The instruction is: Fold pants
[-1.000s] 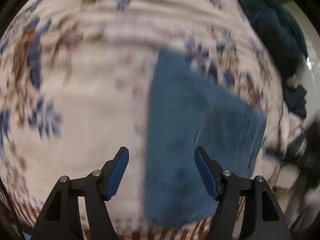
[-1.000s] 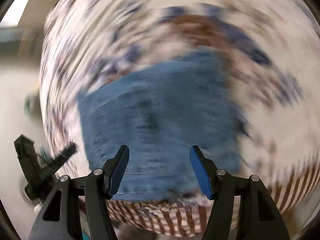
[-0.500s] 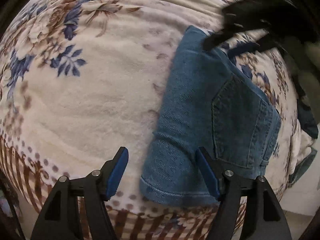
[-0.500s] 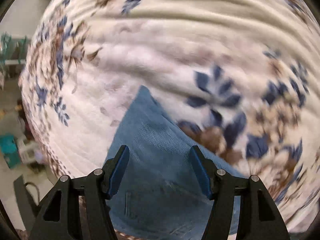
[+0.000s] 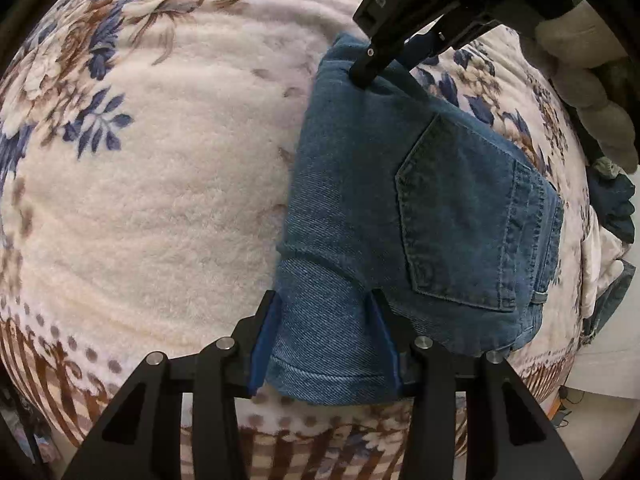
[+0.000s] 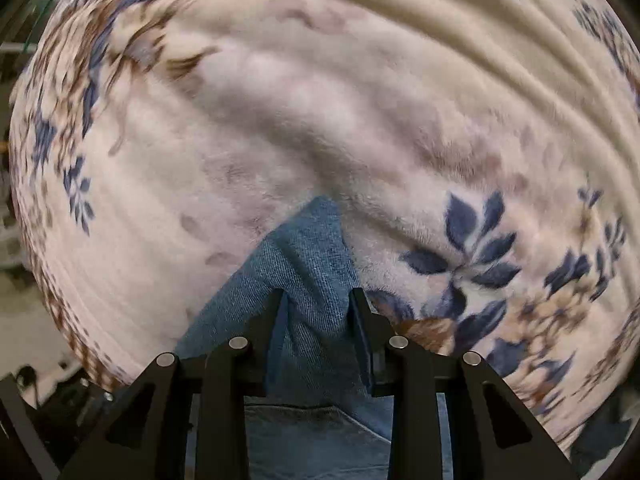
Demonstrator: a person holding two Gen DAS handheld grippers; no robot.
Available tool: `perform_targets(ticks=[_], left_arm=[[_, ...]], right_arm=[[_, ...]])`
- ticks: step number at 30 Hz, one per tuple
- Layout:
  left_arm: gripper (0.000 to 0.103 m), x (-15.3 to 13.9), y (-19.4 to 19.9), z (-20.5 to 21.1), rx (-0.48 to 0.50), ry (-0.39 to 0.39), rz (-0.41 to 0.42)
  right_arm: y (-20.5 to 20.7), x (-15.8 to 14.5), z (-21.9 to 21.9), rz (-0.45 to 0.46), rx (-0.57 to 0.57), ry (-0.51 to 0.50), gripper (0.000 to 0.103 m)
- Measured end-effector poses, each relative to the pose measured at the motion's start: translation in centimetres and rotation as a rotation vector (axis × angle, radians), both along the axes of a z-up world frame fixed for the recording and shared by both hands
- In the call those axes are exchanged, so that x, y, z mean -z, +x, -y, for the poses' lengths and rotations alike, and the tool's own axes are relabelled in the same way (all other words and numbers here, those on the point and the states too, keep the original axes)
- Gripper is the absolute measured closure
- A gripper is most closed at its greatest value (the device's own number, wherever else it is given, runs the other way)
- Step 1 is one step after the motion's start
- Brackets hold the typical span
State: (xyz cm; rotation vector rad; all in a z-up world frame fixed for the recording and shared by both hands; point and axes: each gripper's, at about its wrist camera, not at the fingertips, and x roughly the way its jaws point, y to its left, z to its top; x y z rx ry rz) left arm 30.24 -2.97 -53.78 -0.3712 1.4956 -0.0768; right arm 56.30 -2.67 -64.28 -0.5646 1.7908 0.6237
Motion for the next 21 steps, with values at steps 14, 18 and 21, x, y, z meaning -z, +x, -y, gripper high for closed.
perform_targets(ticks=[14, 18, 21], left_arm=[[0.004, -2.6, 3.1, -1.2, 0.031, 0.046, -0.043], [0.004, -2.2, 4.7, -0.5, 0.079, 0.079, -0.026], [0.004, -1.7, 5.7, -0.2, 0.091, 0.086, -0.017]], right_arm=[[-5.1, -7.8, 22.0, 0.122, 0.656, 0.332, 0.011], [-10.5, -4.9, 31.4, 0.11, 0.923, 0.27, 0.011], [-14.6, -2.3, 36.0, 0.103, 1.058, 0.236, 0.011]])
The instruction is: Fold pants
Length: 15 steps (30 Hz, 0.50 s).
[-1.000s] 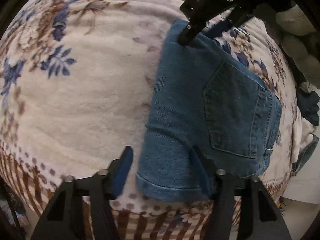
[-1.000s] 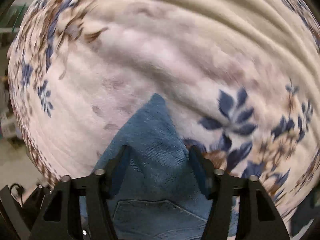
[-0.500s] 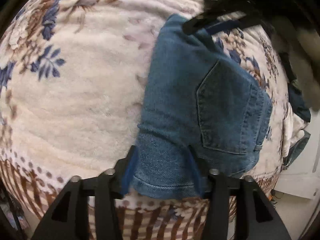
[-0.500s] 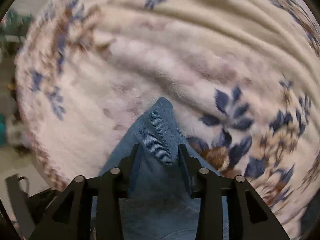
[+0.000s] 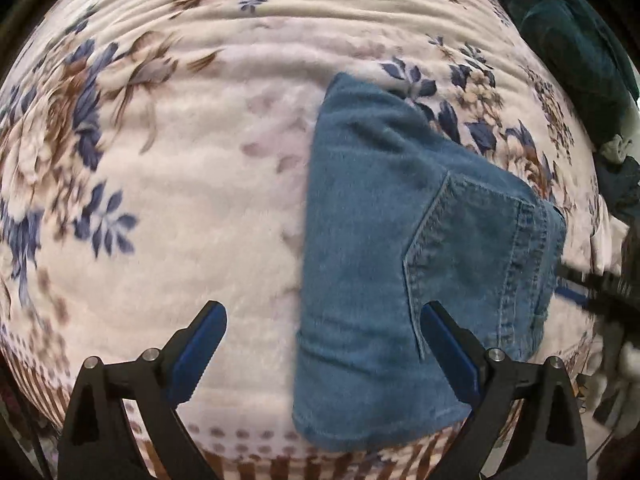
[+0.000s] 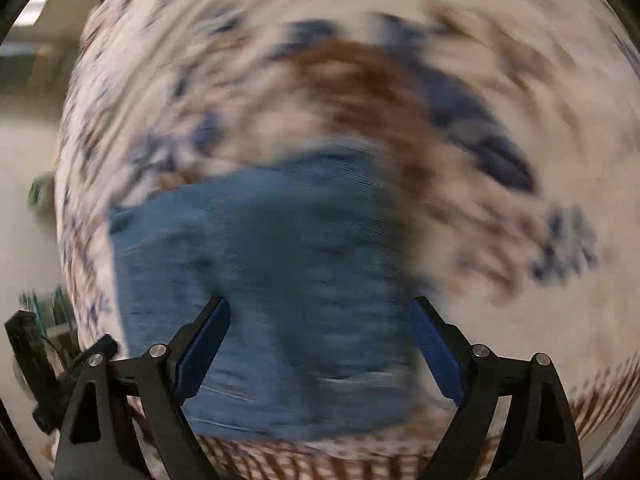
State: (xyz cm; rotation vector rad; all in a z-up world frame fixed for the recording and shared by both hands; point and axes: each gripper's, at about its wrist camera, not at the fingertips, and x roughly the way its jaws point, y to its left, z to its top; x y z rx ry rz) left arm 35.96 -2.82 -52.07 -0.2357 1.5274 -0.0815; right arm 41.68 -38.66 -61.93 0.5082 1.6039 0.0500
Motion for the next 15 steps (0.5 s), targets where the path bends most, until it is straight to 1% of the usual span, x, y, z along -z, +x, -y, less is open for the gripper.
perform_targets(ticks=[2, 5, 7, 9, 10, 12, 15], left_arm=[[0.004, 0.4, 0.7, 0.0, -0.01, -0.02, -0.009], [0.004, 1.3, 1.3, 0.3, -0.025, -0.073, -0.023], [0.004, 1.8, 1.6, 0.8, -0.026, -0.108, -0.029], [0.004, 2.5, 1.7, 1.4, -0.015, -0.129, -0.043], [0.004, 2.8, 1.8, 1.7, -0.008, -0.134, -0.051], [0.004, 3.5, 1.8, 2.5, 0.014, -0.129, -0.069], [0.004, 4.0, 1.7, 3.7, 0.042, -0.129, -0.082]], right_arm=[[-2.0, 1.5, 2.6, -0.015, 0.061, 0.011, 0.01], [-4.2, 3.8, 5.4, -0.018, 0.118, 0.129, 0.01], [-5.3, 5.4, 6.2, -0.022, 0.133, 0.221, 0.01], [-6.2, 6.3, 6.5, -0.01, 0.147, 0.281, 0.008], [-6.8, 6.9, 6.7, -0.004, 0.156, 0.331, 0.007], [-7.4, 7.7, 6.7, -0.002, 0.178, 0.375, 0.007], [-9.1, 8.3, 7.7, -0.012, 0.23, 0.472, 0.007]])
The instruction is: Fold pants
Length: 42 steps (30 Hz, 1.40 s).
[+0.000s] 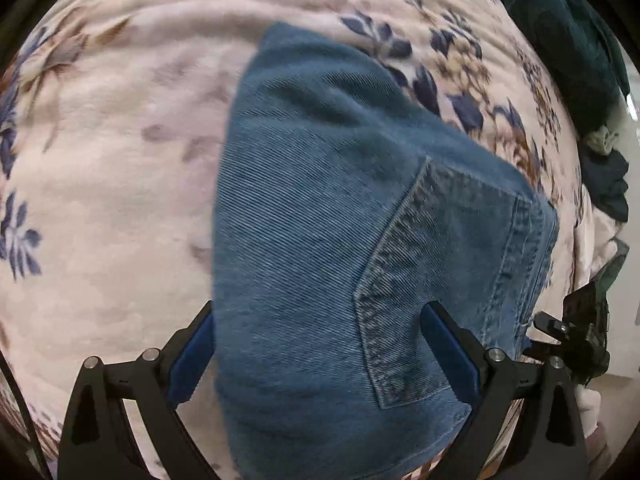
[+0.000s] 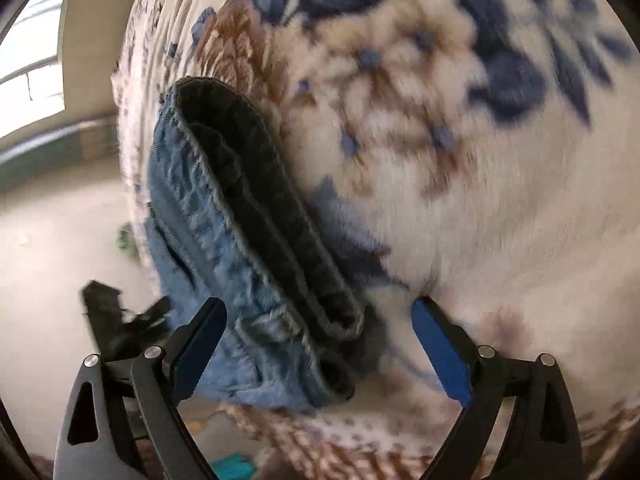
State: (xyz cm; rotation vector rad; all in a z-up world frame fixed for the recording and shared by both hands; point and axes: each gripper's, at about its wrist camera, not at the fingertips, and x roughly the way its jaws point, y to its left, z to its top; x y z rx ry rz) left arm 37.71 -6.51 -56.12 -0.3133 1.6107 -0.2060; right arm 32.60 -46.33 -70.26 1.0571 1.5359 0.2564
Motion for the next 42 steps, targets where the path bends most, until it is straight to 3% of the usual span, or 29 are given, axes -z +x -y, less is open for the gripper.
perform_targets(ticks=[7, 10, 14, 17, 21, 23, 24, 26, 27, 28, 30, 34, 42], left_arm=[[0.004, 0.4, 0.1, 0.3, -0.003, 0.001, -0.005], [0.004, 0.9, 0.2, 0.2, -0.008, -0.01, -0.02], [0.004, 1.1, 0.3, 0.3, -0.008, -0.015, -0.028], [0.004, 1.1, 0.3, 0.2, -0.009, -0.022, -0.032], [0.004, 1.8, 0.6, -0.8, -0.04, -0.07, -0.049], [0.004, 2.1, 0.9, -1.2, -0.067, -0.103, -0.052], [0.01, 2.0, 1.1, -1.4, -0.08, -0.115, -0.042], [0.024, 1.2, 1.1, -1.7, -0.096, -0.114, 0.0], [0.038, 0.7, 1.0, -1.6, -0.086, -0.112, 0.02], [0.051, 0.2, 0.8, -1.5, -0.069, -0.11, 0.035], [0.063, -0.7, 0.5, -1.5, -0.054, -0.117, 0.055], [0.07, -2.7, 0.3, -1.4, -0.036, -0.118, 0.088], [0.071, -8.3, 2.7, -1.6, -0.025, -0.125, 0.171]], right_arm=[[-5.8, 1.5, -3.2, -0.107, 0.004, 0.169, 0.007], [-5.7, 2.5, -5.4, -0.108, 0.057, 0.2, 0.006], [-5.4, 2.4, -4.9, -0.073, 0.205, 0.211, 0.005], [-4.8, 1.4, -5.3, 0.011, 0.303, 0.295, 0.006], [-3.3, 1.9, -7.2, 0.003, 0.224, 0.234, 0.006], [-3.3, 2.2, -7.8, -0.002, 0.238, 0.205, 0.006], [-3.3, 2.0, -8.0, 0.005, 0.241, 0.195, 0.007], [-3.2, 0.7, -8.5, 0.041, 0.217, 0.139, 0.018], [-3.4, 0.2, -8.6, 0.056, 0.207, 0.112, 0.036], [-4.0, -0.4, -8.7, 0.075, 0.203, 0.086, 0.047], [-4.7, -1.1, -8.6, 0.093, 0.228, 0.089, 0.057], [-5.3, -4.1, -9.2, 0.163, 0.233, 0.042, 0.063], [-4.1, -11.8, -10.6, 0.3, 0.22, 0.026, 0.065]])
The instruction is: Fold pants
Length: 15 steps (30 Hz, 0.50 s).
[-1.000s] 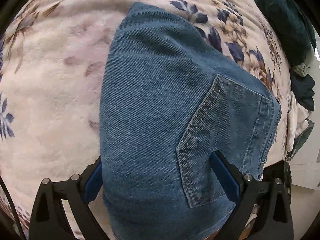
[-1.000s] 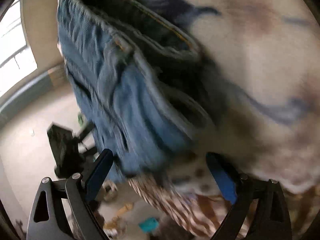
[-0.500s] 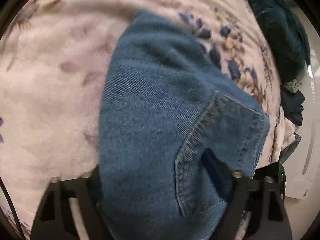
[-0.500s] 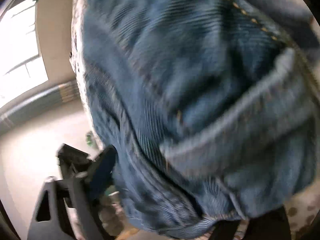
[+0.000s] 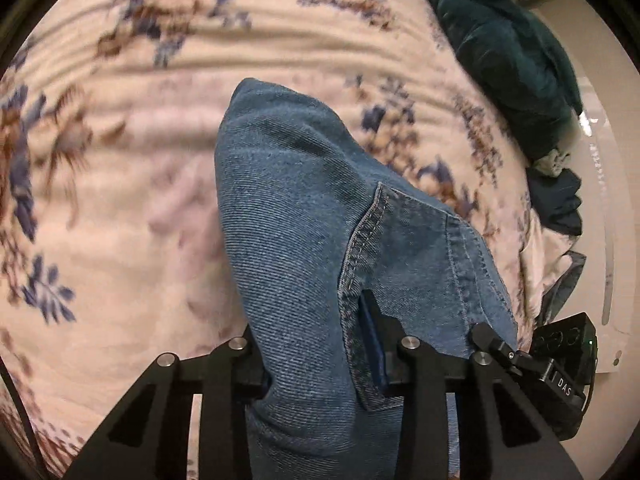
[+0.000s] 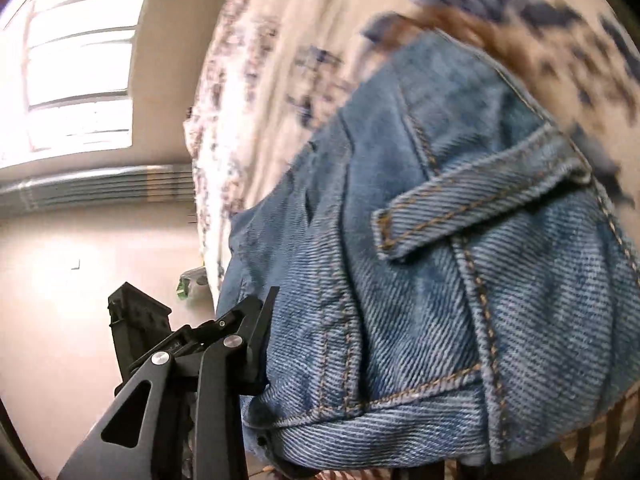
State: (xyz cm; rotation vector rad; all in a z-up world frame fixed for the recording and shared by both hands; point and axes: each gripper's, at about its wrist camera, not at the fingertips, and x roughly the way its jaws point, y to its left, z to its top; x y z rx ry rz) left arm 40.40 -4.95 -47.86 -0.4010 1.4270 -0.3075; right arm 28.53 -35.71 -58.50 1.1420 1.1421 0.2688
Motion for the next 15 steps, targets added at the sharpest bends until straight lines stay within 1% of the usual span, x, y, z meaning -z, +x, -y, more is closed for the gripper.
perform_targets(ticks=[2, 3, 4, 6, 8, 12, 13, 14, 15], left_arm=[[0.071, -1.3, 1.5, -0.5, -0.008, -0.015, 0.024], [0.071, -1.7, 2.2, -0.8, -0.006, -0.019, 0.034], [0.071, -2.1, 3.3, -1.1, -0.006, -0.026, 0.046], [0.071, -2.7, 5.5, -1.9, -0.011, -0.037, 0.063], [0.071, -3.2, 8.3, -2.5, -0.008, -0.04, 0.083], [0.071, -4.0, 15.3, -4.1, 0.007, -0.024, 0.134], [0.071, -4.2, 17.5, -4.6, 0.009, -0.017, 0.148], [0.071, -4.1, 19.3, -5.0, 0.017, -0.009, 0.161], [0.071, -4.2, 21.9, -5.5, 0.022, 0.005, 0.18]], right_arm=[[0.9, -1.7, 0.0, 0.039, -0.007, -0.009, 0.065], [1.8, -2.7, -1.5, 0.052, -0.014, -0.012, 0.065], [2.4, -3.8, -1.8, 0.077, -0.024, -0.027, 0.065], [3.7, -4.7, -2.0, 0.105, -0.038, -0.04, 0.065], [6.1, -6.1, -1.8, 0.131, -0.04, -0.05, 0.065], [13.1, -7.4, -2.4, 0.182, -0.047, -0.066, 0.065], [15.7, -7.6, -3.1, 0.2, -0.051, -0.076, 0.065], [17.4, -7.7, -3.6, 0.213, -0.055, -0.08, 0.065], [20.3, -7.7, -4.8, 0.226, -0.056, -0.087, 0.065]])
